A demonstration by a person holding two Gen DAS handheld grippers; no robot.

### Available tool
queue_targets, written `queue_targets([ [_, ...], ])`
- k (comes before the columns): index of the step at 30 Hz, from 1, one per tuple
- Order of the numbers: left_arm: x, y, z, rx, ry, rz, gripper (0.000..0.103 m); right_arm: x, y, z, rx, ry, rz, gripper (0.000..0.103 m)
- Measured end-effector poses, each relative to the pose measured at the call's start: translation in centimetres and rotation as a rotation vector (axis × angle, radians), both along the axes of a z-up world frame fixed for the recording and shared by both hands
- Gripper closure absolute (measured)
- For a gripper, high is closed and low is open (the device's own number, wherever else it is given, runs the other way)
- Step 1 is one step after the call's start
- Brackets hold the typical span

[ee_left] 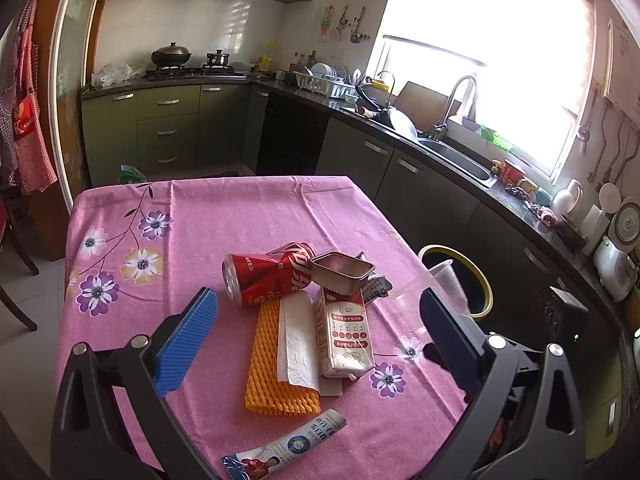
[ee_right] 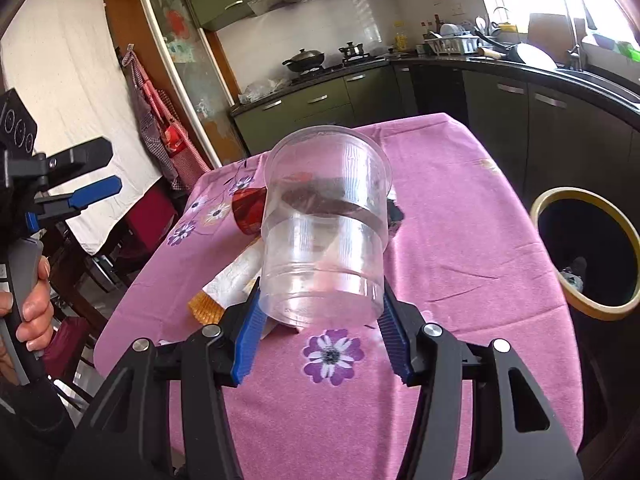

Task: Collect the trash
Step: 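Grasp the clear plastic cup with the right gripper and drop it in the bin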

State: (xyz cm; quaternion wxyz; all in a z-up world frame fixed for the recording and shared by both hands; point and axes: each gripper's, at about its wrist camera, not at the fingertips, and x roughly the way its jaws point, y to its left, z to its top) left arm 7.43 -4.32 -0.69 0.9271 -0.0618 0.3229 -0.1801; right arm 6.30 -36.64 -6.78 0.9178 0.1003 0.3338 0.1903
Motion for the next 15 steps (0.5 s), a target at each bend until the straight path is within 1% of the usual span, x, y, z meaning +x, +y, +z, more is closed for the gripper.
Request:
queue_targets([
  [2, 0.0, 0.0, 0.0, -0.001, 0.0, -0.001, 0.007, 0.1, -2.2, 0.3, -0.002, -0.005, -0.055, 0.05],
  [8, 0.1, -0.3, -0.1, 0.0, 0.003, -0.005, 0.007, 1.5, -10.9, 0.5, -0.032, 0.005, -0.263, 0.05],
  [11, 0.1, -0.5, -0.1, 0.002, 0.005, -0.006, 0.007, 3.1, -14.9, -0.2, -0.09, 0.025, -0.351, 0.05],
  [12, 0.1, -0.6, -0.2, 0.002, 0.006, -0.006, 0.007, 3.8, -16.1, -0.6, -0.12, 0.041, -0.373, 0.05],
  [15, 0.1, -0.9, -0.3, 0.003, 0.012, -0.006, 0.007, 6.7, -19.3, -2.6, -0.167, 0.117, -0.414, 0.05],
])
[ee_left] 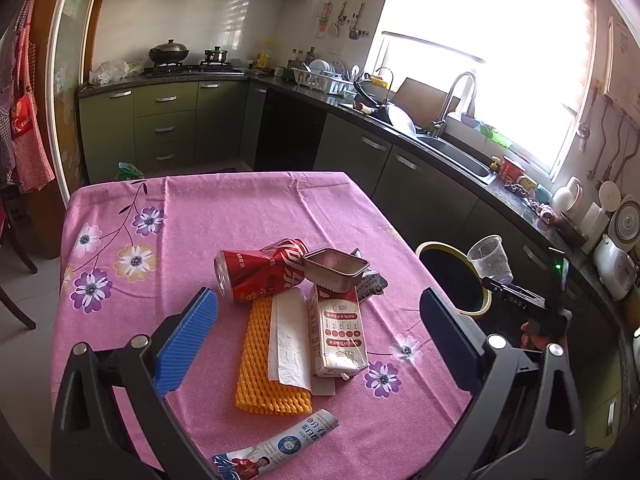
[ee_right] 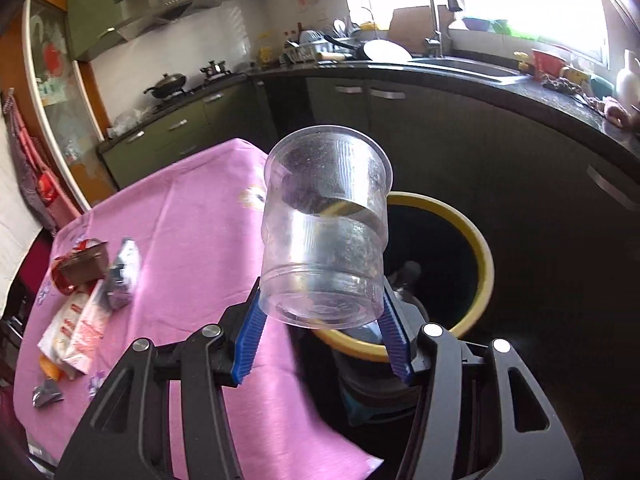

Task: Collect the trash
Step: 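Grasp the clear plastic cup with the right gripper and drop it in the bin, then grasp the white toothpaste tube with the left gripper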

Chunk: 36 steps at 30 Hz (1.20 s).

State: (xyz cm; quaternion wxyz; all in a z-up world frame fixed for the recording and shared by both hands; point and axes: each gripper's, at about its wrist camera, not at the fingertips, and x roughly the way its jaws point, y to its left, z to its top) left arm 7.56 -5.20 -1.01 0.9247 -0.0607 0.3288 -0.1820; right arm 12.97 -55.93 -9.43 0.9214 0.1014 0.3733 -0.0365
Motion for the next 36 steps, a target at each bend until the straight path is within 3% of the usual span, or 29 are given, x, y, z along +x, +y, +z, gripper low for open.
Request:
queue_targets([
  [6, 0.2, 0.0, -0.2, -0.001, 0.009, 0.007, 0.007, 5.4, -3.0, -4.1, -0.051, 0.139, -0.03, 0.05],
  [12, 0.2, 0.1, -0.2, 0.001, 0.014, 0.012, 0.007, 8.5, -4.5, -6.3, -0.071, 0.198, -0.072, 0.05],
  [13, 0.3, 0.1, -0.2, 0.001, 0.015, 0.01, 0.007, 8.9, -4.7, -6.7, -0.065, 0.219, -0.072, 0.048],
  [14, 0.3, 0.1, -0.3, 0.002, 0.017, 0.01, 0.007, 9.3, -5.1, -7.1, -0.05, 0.24, -0.079, 0.036],
  [16, 0.3, 0.1, -0.3, 0.002, 0.019, 0.008, 0.007, 9.6, -5.5, -7.2, -0.042, 0.23, -0.107, 0.027],
  [25, 0.8, 0.5, -1.4, 0.002, 0.048, 0.015, 0.007, 5.5, -3.0, -3.2, 0.002, 0.096, -0.089, 0.026],
  [29, 0.5, 0.5, -2.5, 0.04, 0.071, 0.0, 0.007, 3.7, -1.8, -1.8, 0.007, 0.052, -0.051, 0.025],
  [36, -0.9, 0.8, -5.3, 0.107, 0.15, -0.118, 0.007, 2.5, 0.2, -0.8, 0.012, 0.038, -0.003, 0.024],
])
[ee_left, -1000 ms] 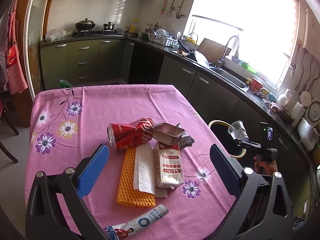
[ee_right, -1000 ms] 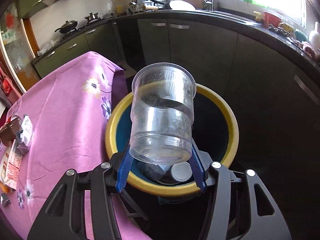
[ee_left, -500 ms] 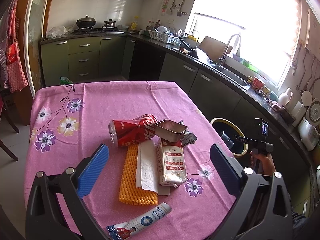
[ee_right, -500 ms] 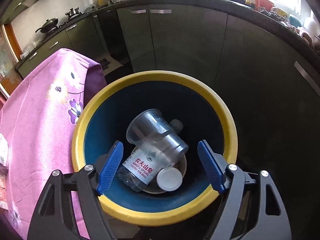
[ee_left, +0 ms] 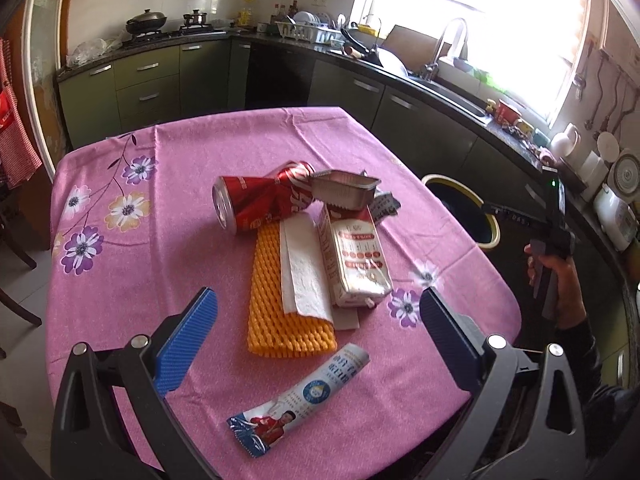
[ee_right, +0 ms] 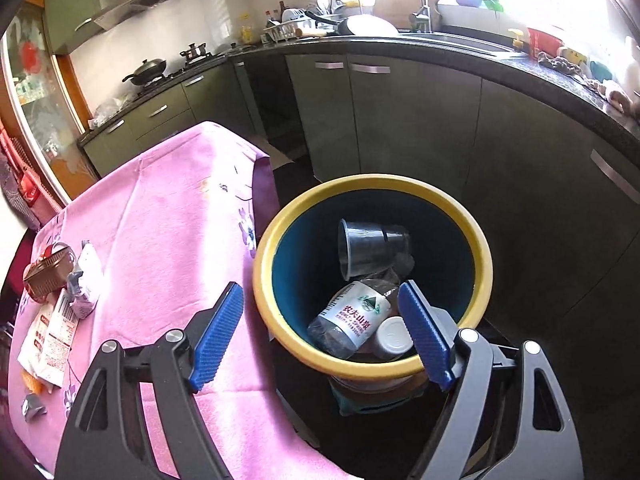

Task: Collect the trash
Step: 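Grasp the white toothpaste tube with the left gripper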

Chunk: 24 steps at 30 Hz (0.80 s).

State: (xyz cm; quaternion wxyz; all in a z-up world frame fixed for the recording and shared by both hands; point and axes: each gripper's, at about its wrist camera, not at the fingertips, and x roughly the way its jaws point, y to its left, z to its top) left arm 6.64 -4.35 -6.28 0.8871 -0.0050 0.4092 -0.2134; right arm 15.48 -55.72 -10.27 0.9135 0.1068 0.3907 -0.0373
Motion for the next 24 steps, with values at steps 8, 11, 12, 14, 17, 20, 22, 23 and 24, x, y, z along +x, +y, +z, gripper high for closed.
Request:
queue_targets([
  [8, -2.0, -1.1, -2.8, 0.05, 0.044, -0.142, 0.007, -0.2, 2.1, -0.3, 0.004, 0.013, 0.039, 0.024],
  [11, -2.5, -2.1, -4.1, 0.085, 0.064, -0.215, 0.007, -0.1, 2.4, -0.5, 0.001, 0.019, 0.049, 0.024],
  [12, -2.5, -2.3, -4.7, 0.087, 0.08, -0.233, 0.007, -0.2, 2.4, -0.5, 0.001, 0.02, 0.052, 0.024],
  [14, -2.2, -2.4, -5.8, 0.095, 0.116, -0.24, 0.007, -0.3, 2.6, -0.4, 0.0, 0.018, 0.055, 0.023],
  [17, -1.4, -2.1, -7.0, 0.093, 0.159, -0.231, 0.007, -0.4, 2.8, -0.4, -0.001, 0.019, 0.06, 0.023],
  [20, -0.8, -1.9, -7.8, 0.084, 0.188, -0.222, 0.018, -0.4, 2.9, -0.5, -0.002, 0.025, 0.065, 0.023],
  [22, -0.6, -1.8, -8.2, 0.09, 0.196, -0.217, 0.028, -0.3, 2.9, -0.6, -0.002, 0.029, 0.067, 0.023],
  [23, -0.7, -1.9, -8.2, 0.096, 0.188, -0.22, 0.03, -0.3, 3.0, -0.6, -0.001, 0.03, 0.069, 0.023],
  [24, -0.7, -2.0, -8.2, 0.102, 0.187, -0.221, 0.032, -0.3, 3.0, -0.6, -0.001, 0.031, 0.07, 0.023],
])
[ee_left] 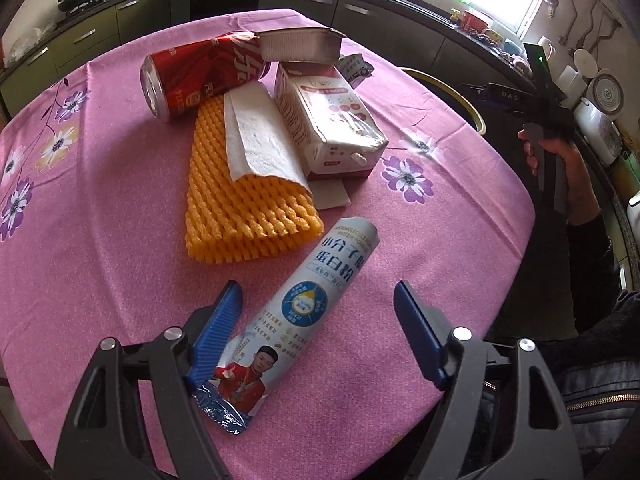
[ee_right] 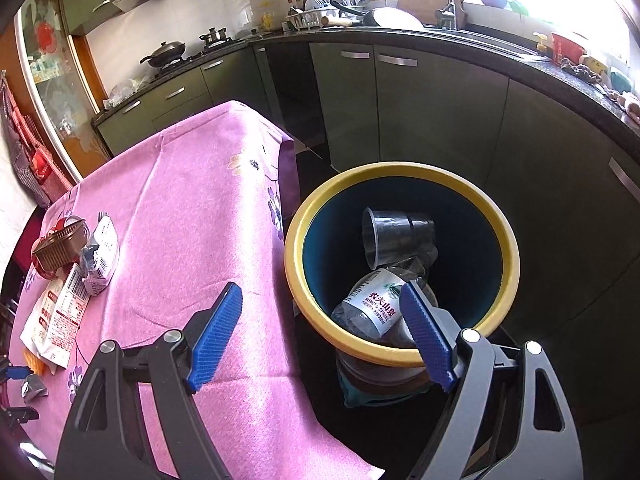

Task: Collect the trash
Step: 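Grasp the white toothpaste tube with the left gripper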

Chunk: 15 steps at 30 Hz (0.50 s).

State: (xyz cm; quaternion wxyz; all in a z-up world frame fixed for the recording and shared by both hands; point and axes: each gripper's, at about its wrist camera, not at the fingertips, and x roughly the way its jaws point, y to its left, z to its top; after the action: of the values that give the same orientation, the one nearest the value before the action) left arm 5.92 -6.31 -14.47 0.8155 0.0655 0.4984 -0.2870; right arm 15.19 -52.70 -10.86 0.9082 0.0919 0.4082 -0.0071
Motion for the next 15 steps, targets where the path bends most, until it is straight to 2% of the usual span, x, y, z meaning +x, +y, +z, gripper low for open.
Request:
queue_targets([
  [2, -0.08, -0.03, 0.05, 0.012, -0.008, 0.002, 0.035, 0.11, 0.12, 0.01, 0.0, 0.001, 0.005, 0.023],
  [4, -0.17, 0.03, 0.09, 0.028, -0.02, 0.01, 0.044, 0.14, 0.25, 0.07, 0.0, 0.0, 0.009, 0.023],
  [6, -0.32, 0.2, 0.19, 0.037, -0.027, 0.016, 0.061, 0.18, 0.33, 0.14, 0.0, -0.001, 0.012, 0.023],
  [10, -0.65, 0.22, 0.17, 0.046, -0.038, 0.021, 0.068, 0.25, 0.36, 0.11, 0.004, 0.001, 0.014, 0.023],
  [12, -0.85, 0.28, 0.17, 0.039, -0.037, 0.019, 0.077, 0.22, 0.35, 0.11, 0.005, 0.002, 0.015, 0.023],
  [15, -1.01, 0.38, 0.13, 0.024, -0.032, 0.026, 0.082, 0.22, 0.33, 0.11, 0.008, 0.002, 0.015, 0.023],
])
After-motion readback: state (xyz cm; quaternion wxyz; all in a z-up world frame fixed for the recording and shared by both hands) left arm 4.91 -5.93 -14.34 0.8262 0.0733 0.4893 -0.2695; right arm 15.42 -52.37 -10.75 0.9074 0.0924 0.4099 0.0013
